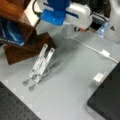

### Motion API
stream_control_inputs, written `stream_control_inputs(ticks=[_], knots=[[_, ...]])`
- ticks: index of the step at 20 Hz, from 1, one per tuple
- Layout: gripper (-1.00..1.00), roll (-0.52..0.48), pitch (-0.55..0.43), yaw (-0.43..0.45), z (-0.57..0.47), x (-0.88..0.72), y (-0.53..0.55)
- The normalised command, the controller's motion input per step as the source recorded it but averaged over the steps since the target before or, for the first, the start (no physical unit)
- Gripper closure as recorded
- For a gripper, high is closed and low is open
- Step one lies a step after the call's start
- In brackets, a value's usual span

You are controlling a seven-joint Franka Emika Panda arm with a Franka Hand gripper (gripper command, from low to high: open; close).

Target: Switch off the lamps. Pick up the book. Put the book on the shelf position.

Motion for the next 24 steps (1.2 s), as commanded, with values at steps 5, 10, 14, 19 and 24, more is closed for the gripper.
stream_control_inputs(ticks=[5, 10, 14, 19, 24], knots=[[-1.0, 0.057, -0.344, -0.159, -0.3, -0.21, 0.19], [-1.0, 0.02, -0.304, -0.155, -0.28, -0.26, 0.21], [-1.0, 0.024, -0.289, -0.115, -0.29, -0.27, 0.19], [-1.0, 0.043, -0.247, -0.118, -0.33, -0.28, 0.16], [-1.0, 0.078, -0.217, -0.111, -0.3, -0.26, 0.1]])
